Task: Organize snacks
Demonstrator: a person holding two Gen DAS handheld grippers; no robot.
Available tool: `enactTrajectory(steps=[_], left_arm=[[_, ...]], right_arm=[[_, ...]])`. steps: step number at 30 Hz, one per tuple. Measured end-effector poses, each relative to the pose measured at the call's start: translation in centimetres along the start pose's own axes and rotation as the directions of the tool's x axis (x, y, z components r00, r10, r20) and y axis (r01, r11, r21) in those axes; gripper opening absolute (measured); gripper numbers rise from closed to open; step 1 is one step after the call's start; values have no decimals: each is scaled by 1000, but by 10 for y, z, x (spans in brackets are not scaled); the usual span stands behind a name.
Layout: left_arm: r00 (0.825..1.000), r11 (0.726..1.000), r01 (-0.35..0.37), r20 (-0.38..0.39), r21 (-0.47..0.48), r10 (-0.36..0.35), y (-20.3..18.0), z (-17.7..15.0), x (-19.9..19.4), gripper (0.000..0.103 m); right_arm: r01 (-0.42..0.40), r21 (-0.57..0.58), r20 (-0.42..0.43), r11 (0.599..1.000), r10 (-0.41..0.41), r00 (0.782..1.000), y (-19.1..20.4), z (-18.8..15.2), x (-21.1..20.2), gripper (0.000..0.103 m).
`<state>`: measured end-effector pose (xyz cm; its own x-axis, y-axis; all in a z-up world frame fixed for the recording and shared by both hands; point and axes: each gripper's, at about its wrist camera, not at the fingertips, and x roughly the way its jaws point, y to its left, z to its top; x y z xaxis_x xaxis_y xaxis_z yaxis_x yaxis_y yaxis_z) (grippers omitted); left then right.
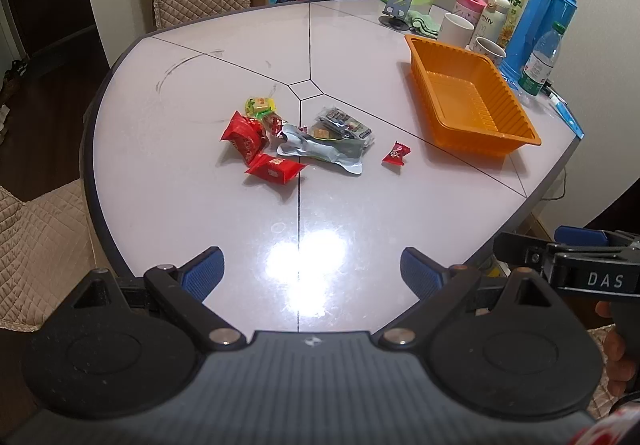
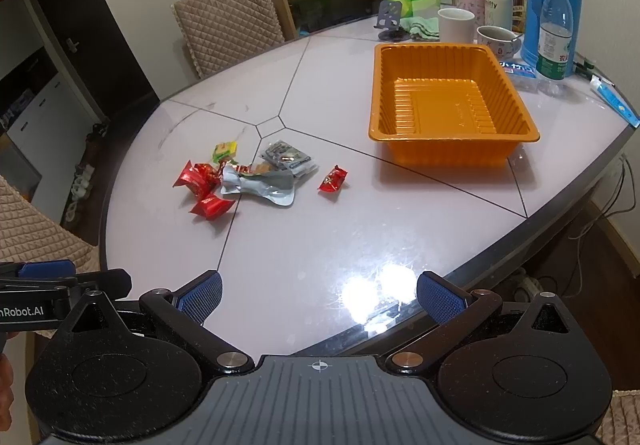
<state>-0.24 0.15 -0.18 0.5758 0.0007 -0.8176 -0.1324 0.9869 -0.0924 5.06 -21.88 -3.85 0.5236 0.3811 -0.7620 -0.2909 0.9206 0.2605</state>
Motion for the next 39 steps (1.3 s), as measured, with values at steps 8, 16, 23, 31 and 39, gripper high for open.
enactTrajectory(steps=[8, 16, 23, 31, 39], left_arm=[[1000, 1000, -1, -5, -2, 1, -5, 4, 1, 94], [1000, 1000, -1, -5, -3, 1, -5, 4, 1, 94], [1000, 1000, -1, -5, -8, 1, -4, 7, 1, 94], [1000, 1000, -5, -3, -13, 5, -4, 11, 3, 94], [1000, 1000, -8, 1, -23, 8, -1, 16, 7, 94]], right_arm=[[-1, 1, -1, 1000, 1, 1000, -3, 1, 0, 103], [-3, 1, 0, 1000, 3, 1000, -4, 1, 0, 103], [-6, -2, -1, 1000, 6, 1000, -2, 3, 1, 103], [-14, -9, -2, 1000, 14, 1000, -1, 6, 5, 103], [-19, -15, -2, 1000, 19, 1000, -1, 11, 9, 103]])
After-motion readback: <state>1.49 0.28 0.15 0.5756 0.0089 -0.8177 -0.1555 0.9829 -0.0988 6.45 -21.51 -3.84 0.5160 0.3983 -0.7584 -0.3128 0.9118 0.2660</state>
